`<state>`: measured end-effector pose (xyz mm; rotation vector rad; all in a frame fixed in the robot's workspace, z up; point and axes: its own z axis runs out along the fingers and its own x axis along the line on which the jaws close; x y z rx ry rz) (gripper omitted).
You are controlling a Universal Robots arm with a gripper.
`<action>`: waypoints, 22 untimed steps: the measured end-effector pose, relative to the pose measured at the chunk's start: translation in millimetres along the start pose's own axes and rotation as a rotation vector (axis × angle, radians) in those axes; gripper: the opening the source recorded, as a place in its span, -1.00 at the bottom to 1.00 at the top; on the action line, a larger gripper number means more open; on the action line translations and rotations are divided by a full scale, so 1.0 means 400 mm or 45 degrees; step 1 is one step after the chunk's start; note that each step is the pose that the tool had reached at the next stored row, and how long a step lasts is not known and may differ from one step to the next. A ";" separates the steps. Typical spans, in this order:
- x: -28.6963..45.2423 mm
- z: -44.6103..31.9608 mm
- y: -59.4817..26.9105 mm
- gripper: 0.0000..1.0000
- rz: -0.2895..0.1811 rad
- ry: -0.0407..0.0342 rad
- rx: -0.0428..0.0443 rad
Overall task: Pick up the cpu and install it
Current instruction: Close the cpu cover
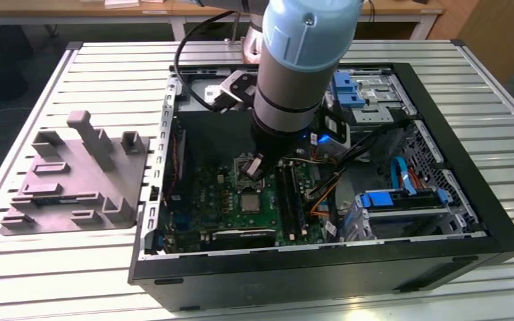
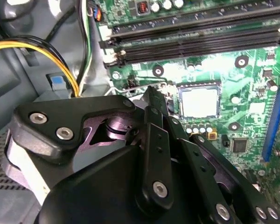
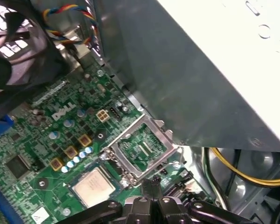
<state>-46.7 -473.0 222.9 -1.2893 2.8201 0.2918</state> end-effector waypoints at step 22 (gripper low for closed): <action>-0.075 0.028 0.027 -0.79 -0.050 0.0052 -0.002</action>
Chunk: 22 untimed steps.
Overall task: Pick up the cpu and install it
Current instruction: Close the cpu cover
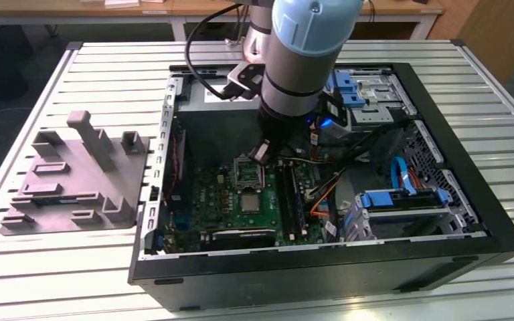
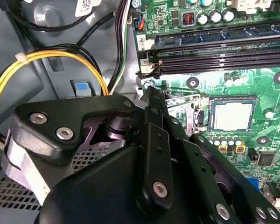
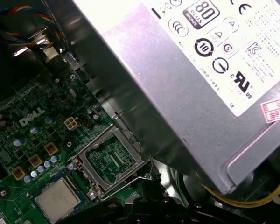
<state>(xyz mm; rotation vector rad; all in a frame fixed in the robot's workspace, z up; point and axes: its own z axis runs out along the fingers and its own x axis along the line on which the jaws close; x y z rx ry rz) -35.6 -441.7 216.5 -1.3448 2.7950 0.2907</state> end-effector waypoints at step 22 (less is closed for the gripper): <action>-0.020 0.042 0.005 -0.79 -0.023 -0.0046 -0.009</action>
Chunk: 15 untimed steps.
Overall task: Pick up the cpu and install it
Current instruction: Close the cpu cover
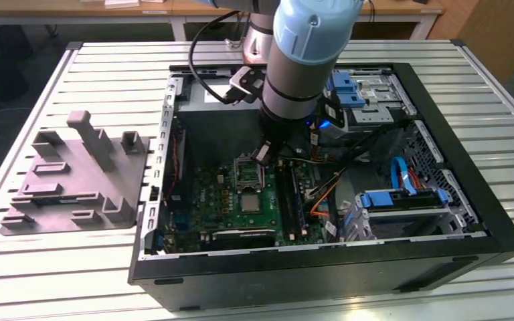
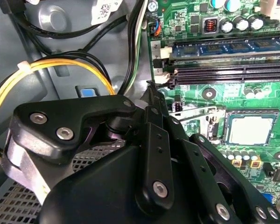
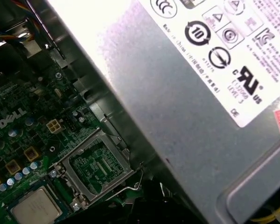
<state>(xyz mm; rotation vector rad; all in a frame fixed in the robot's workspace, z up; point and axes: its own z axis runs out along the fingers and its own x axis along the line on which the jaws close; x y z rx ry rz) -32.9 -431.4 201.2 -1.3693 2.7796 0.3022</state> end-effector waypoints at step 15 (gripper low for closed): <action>-0.012 0.001 0.010 -0.79 -0.001 0.0541 0.041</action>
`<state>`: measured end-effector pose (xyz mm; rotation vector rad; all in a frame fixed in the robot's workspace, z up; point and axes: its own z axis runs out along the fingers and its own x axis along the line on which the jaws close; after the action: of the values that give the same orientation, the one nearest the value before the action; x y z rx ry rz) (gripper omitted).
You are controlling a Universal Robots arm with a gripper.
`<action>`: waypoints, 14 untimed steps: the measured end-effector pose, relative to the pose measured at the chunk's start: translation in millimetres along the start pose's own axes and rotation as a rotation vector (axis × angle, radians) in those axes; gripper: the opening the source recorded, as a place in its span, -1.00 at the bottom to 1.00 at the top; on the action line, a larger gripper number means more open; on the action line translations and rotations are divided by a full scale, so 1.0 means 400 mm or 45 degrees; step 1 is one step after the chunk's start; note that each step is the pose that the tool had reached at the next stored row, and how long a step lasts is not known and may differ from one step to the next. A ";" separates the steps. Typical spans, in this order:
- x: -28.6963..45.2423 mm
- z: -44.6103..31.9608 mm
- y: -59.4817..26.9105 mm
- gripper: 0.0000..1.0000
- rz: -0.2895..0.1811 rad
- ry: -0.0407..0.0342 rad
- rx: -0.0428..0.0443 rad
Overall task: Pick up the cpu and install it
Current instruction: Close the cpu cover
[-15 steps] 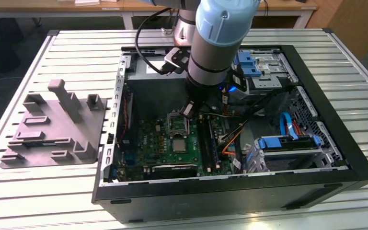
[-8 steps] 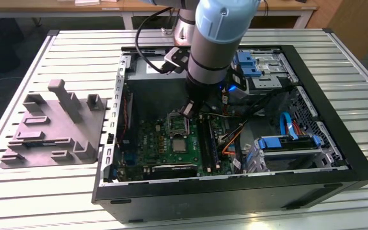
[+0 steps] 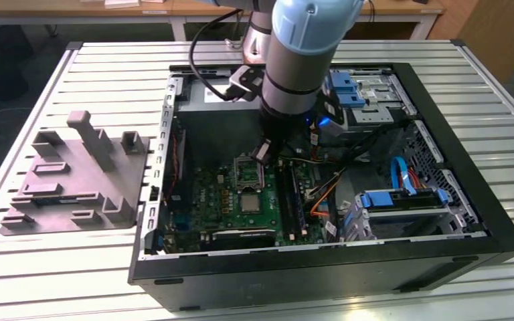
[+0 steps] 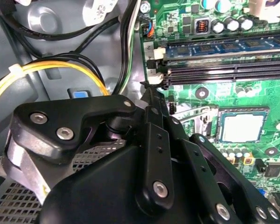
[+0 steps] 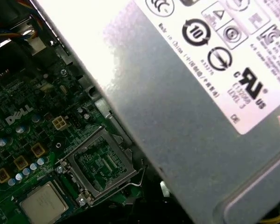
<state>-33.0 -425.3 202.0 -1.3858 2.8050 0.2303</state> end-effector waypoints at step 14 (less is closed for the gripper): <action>0.002 -0.008 0.016 -0.79 -0.009 0.0205 0.013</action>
<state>-38.3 -422.7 205.9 -1.4015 2.8096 0.2053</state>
